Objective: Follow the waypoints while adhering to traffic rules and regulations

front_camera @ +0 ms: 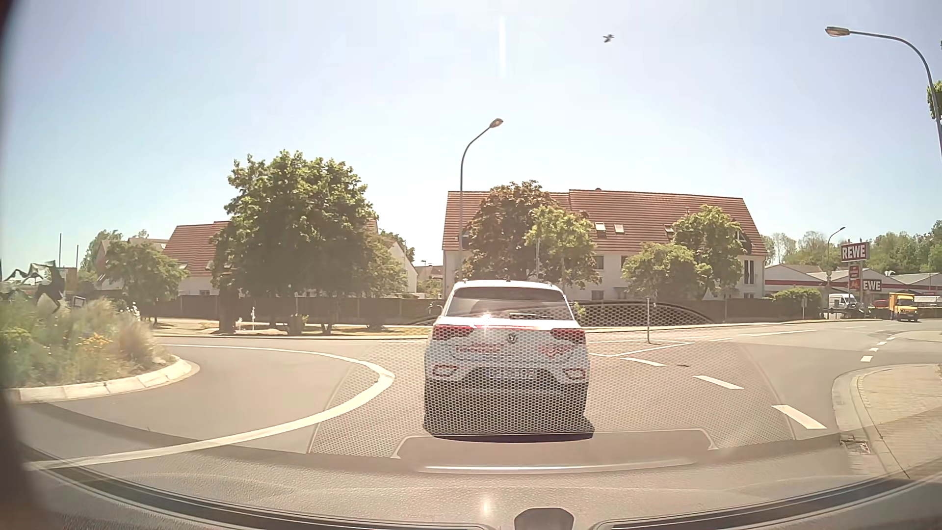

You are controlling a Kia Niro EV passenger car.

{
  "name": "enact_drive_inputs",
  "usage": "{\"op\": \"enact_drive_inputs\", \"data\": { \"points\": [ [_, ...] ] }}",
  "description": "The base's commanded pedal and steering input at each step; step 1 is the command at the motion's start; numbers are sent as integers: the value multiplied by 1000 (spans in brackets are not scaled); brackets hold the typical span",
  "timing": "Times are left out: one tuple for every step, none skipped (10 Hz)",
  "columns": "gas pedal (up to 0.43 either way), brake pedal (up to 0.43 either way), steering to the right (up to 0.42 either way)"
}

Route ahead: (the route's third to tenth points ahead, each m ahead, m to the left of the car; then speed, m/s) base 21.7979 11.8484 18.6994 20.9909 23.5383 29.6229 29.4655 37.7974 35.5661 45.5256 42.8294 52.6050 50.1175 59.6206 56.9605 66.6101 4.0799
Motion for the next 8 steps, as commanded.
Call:
{"op": "enact_drive_inputs", "data": {
  "points": [
    [0,30,204],
    [0,30,202],
    [0,30,197],
    [0,30,188],
    [0,30,174],
    [0,30,143],
    [0,30,109],
    [0,30,84]
  ]
}}
